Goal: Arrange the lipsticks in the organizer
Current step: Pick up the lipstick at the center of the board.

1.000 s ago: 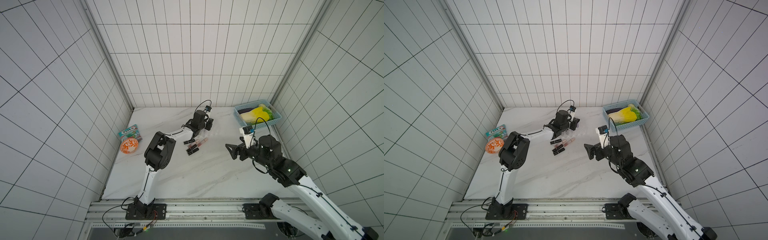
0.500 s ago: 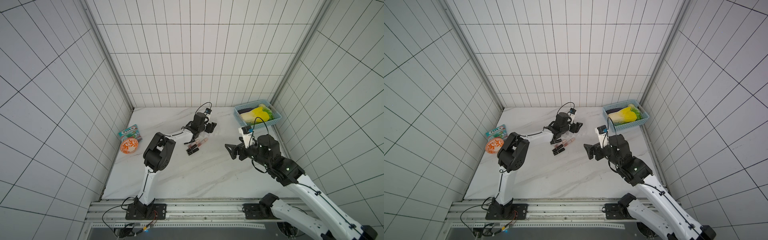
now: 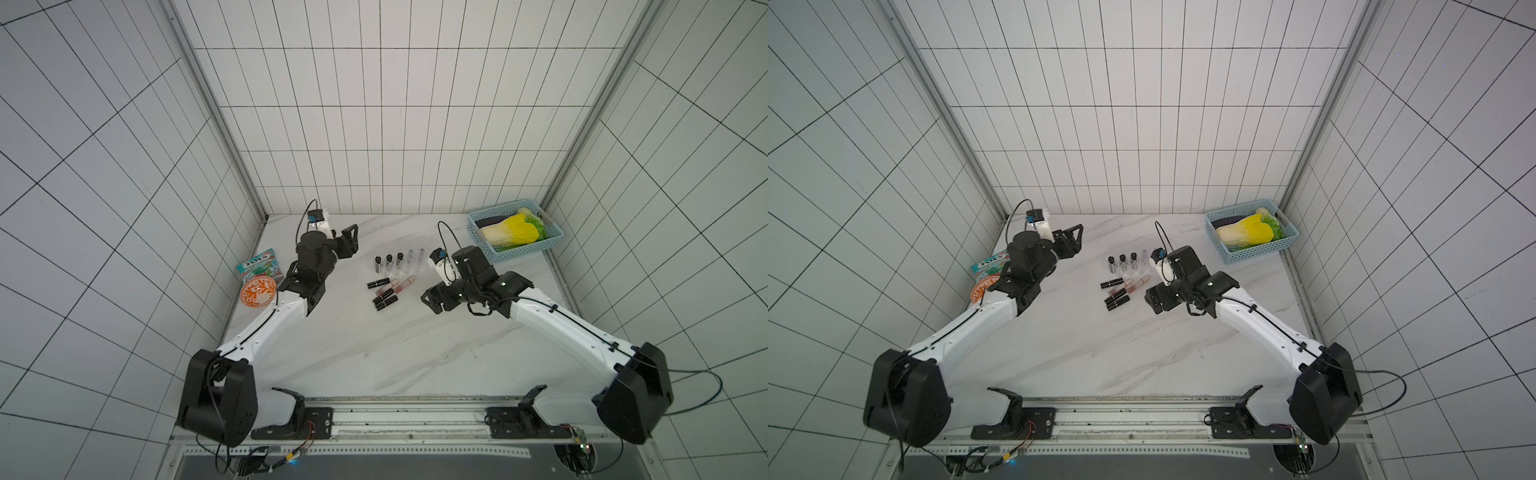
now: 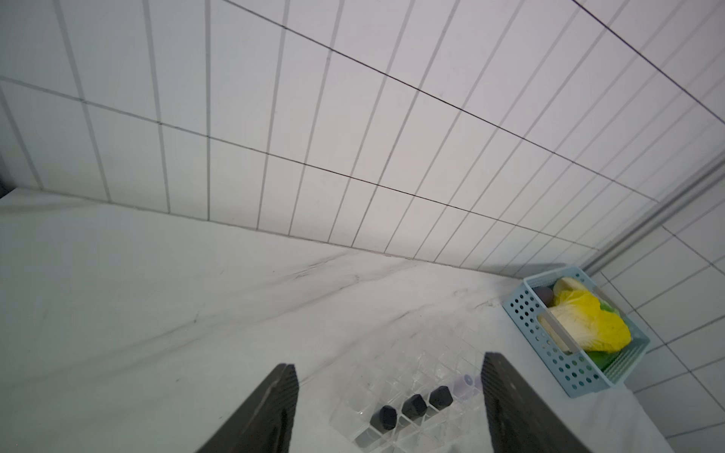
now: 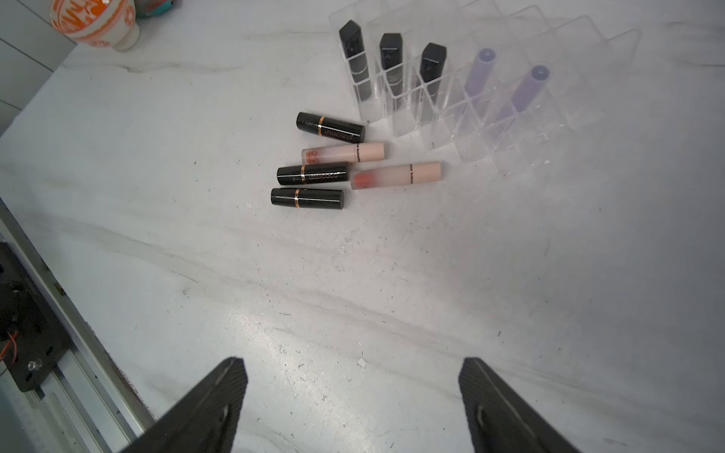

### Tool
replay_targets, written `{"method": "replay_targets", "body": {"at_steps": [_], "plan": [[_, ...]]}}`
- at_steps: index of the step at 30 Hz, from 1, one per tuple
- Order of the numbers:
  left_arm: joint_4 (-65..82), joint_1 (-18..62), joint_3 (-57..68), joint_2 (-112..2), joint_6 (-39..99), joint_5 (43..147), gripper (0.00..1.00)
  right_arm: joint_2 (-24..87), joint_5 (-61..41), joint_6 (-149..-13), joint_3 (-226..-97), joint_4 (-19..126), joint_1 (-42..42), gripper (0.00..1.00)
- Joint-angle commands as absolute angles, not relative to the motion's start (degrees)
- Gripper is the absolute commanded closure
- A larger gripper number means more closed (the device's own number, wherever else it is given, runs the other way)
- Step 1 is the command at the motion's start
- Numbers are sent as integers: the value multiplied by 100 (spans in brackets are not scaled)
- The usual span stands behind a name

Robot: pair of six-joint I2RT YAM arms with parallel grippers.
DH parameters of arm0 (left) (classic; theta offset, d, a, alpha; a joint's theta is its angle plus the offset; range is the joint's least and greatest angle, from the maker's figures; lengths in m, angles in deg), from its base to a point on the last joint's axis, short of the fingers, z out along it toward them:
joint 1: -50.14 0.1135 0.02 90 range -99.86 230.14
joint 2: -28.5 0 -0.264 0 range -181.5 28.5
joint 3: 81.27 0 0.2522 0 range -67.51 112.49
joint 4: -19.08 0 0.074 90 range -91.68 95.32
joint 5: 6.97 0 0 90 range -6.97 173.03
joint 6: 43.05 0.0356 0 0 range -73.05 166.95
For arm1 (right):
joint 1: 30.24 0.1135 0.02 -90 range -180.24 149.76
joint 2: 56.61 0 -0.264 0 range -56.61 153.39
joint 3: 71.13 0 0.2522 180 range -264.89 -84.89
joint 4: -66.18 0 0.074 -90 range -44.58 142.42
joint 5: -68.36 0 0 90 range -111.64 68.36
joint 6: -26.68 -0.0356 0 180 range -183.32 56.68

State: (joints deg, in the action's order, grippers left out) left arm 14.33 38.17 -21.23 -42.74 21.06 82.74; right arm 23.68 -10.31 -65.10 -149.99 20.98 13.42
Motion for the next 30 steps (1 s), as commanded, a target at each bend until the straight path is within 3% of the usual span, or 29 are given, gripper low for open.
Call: {"method": "replay_targets", "body": {"at_steps": [1, 6, 16, 30], "plan": [[1285, 4250, -3107, -3480, 1221, 8753, 28, 2991, -995, -5934, -15729, 1597, 1643, 12], [1188, 4633, -3696, -2549, 1105, 8842, 29, 3969, -911, -5494, -16365, 1485, 1840, 11], [1134, 4671, -3491, -2758, 1158, 9261, 30, 5799, -1073, -4922, -17699, 1153, 2069, 13], [1075, 4671, -3371, -2876, 1197, 9523, 32, 6668, -1257, -4741, -18380, 1076, 2261, 16]]}}
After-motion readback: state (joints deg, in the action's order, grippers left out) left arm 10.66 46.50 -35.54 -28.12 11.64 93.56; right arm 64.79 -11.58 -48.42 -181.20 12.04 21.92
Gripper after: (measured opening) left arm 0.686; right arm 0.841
